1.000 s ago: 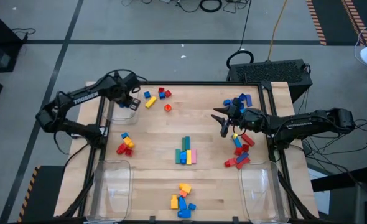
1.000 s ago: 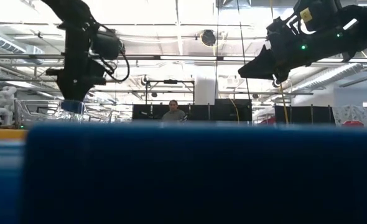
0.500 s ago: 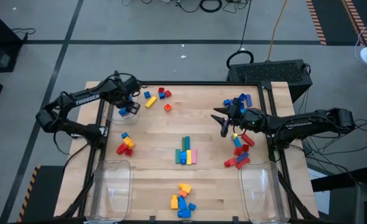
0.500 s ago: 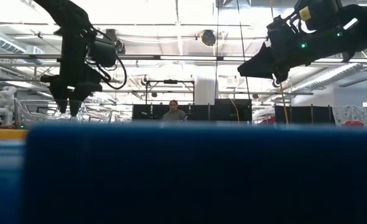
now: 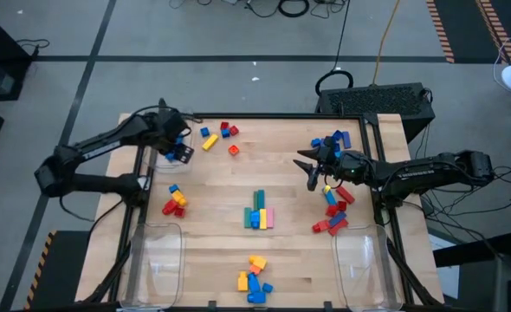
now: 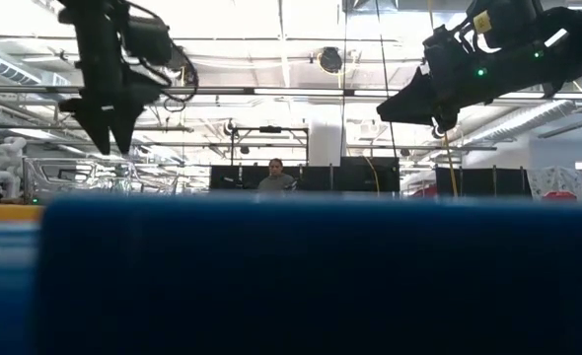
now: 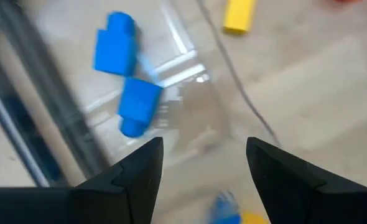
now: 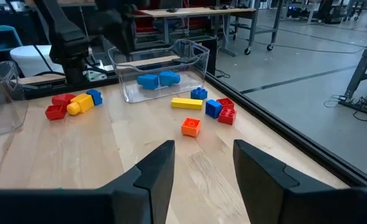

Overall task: Sort blocks by size
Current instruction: Put the yellow one stud game piece into the top left transparent bin

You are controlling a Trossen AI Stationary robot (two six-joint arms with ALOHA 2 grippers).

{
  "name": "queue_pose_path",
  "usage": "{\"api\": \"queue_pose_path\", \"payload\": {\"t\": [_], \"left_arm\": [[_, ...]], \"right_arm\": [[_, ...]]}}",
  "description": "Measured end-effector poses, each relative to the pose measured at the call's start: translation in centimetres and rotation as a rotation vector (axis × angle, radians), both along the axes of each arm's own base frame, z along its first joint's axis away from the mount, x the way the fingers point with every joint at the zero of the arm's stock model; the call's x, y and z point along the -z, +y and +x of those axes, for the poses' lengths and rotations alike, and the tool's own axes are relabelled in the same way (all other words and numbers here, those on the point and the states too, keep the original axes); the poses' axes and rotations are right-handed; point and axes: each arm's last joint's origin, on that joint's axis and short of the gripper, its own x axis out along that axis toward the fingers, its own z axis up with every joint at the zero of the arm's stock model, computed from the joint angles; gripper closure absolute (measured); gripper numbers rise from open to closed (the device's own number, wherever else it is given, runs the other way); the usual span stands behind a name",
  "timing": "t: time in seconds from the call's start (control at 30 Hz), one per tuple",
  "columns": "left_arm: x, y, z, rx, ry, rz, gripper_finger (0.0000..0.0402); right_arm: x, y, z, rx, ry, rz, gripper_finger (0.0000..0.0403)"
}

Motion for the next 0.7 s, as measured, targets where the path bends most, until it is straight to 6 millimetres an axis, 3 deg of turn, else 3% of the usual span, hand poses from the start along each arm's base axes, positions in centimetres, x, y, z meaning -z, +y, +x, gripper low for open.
{"api": "queue_pose_path", "payload": {"t": [0.27,0.53,0.7], "left_arm": [[-1.2,-3.4,0.3,0.168,-0.07,0.02,0.0169],[-1.1,-6.5,1.5,0.408,-0.088,-0.045,0.0169],[-0.8,-7.7,2.1,0.344,-0.098,-0.114,0.0169]], "right_arm": [[0.0,0.0,0.0,0.0,0.0,0.0,0.0254],[0.0,0.0,0.0,-0.003,0.0,0.001,0.0254],[-0.1,0.0,0.0,-0.003,-0.008,0.0,0.0254]]}}
